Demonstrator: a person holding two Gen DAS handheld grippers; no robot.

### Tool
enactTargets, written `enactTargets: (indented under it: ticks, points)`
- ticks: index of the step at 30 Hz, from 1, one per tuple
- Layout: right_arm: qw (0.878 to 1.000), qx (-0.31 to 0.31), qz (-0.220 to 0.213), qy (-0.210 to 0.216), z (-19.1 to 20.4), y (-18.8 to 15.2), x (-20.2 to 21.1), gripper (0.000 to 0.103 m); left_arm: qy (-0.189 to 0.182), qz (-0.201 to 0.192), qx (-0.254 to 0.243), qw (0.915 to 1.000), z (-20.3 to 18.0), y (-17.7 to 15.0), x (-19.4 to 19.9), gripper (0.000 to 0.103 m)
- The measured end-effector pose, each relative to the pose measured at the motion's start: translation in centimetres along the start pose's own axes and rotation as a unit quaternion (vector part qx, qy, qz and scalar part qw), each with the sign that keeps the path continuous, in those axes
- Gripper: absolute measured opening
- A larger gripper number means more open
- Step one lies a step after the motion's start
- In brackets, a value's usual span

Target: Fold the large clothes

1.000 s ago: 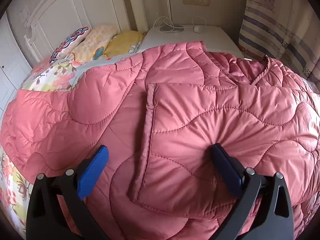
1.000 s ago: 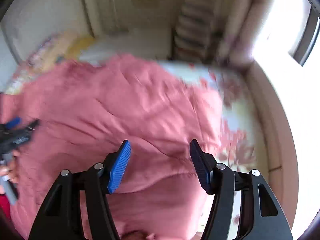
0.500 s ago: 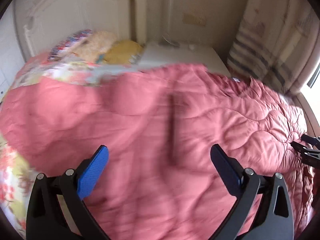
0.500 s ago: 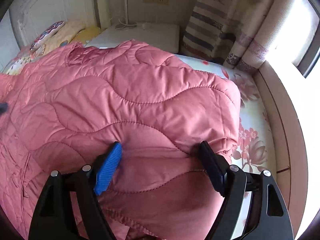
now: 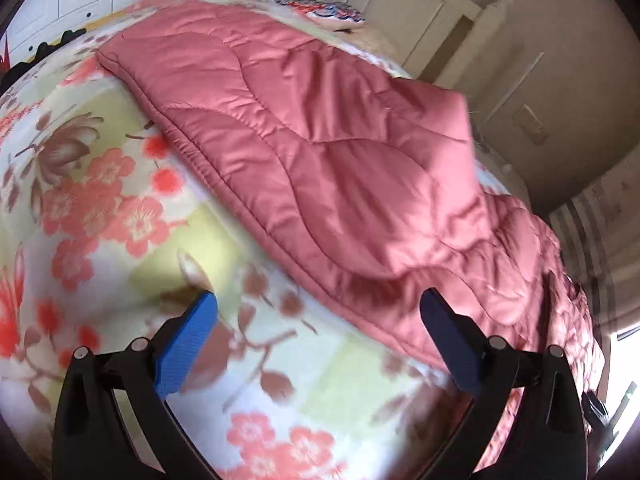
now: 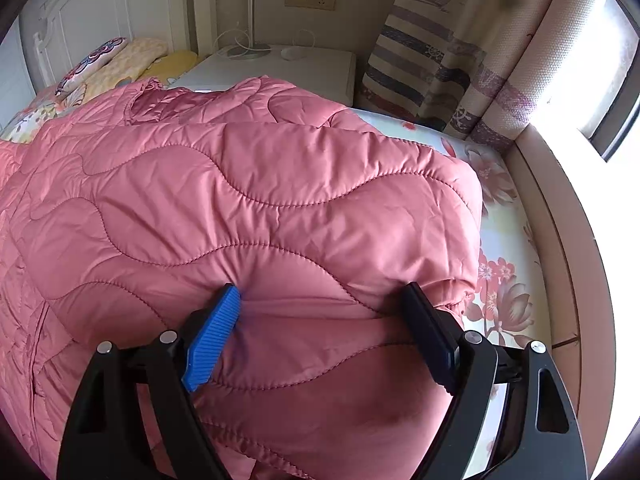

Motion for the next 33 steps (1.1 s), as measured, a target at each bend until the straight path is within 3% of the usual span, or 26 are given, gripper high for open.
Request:
enactTargets:
  ticks: [8, 12, 16, 17, 18, 21, 31, 33]
  points:
    - [1.000, 0.003, 0.001, -0.003, 0.0, 0.0, 0.0, 0.080, -0.010, -0.006, 0.007, 0.9999, -0.8, 2.1, -0.8, 0.100]
    - [1.000, 0.007, 0.003, -0.007, 0.1, 0.0, 0.0, 0.081, -0.021, -0.008, 0.013, 0.9996, -0.6, 2.4, -0.9, 0.065]
    - [1.000, 0.007, 0.002, -0.007, 0.1, -0.1, 0.0, 0.081, -0.022, -0.003, 0.016, 0.9996, -0.6, 2.9, -1.2, 0.060]
    - [1.000, 0.008, 0.002, -0.007, 0.1, -0.1, 0.0, 0.081, -0.020, -0.004, 0.016, 0.9997, -0.6, 2.9, -1.3, 0.051]
    - [1.000, 0.008, 0.002, -0.007, 0.1, -0.1, 0.0, 0.081, -0.019, -0.004, 0.018, 0.9996, -0.7, 3.0, -1.5, 0.033]
    - [1.000, 0.008, 0.003, -0.007, 0.1, -0.1, 0.0, 0.081, -0.039, 0.008, 0.029, 0.9988, -0.6, 3.0, -1.9, 0.013]
    - [1.000, 0.007, 0.004, -0.007, 0.1, 0.0, 0.0, 0.081, -0.041, -0.052, 0.032, 0.9973, -1.4, 4.8, 2.5, 0.009]
    - [1.000, 0.005, 0.004, -0.006, 0.0, 0.0, 0.0, 0.081, -0.027, -0.073, 0.017, 0.9968, -2.2, 5.5, 4.1, 0.009]
Point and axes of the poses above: each gripper's, at about its wrist camera, not at the fingertips, and x roughly against the way its jaws point, z to its left, y to its top, the point moved 7 cm from there along -x, roughly the way its jaws point, and after that the axes turned 14 degrees about y, right-handed, at the moved point
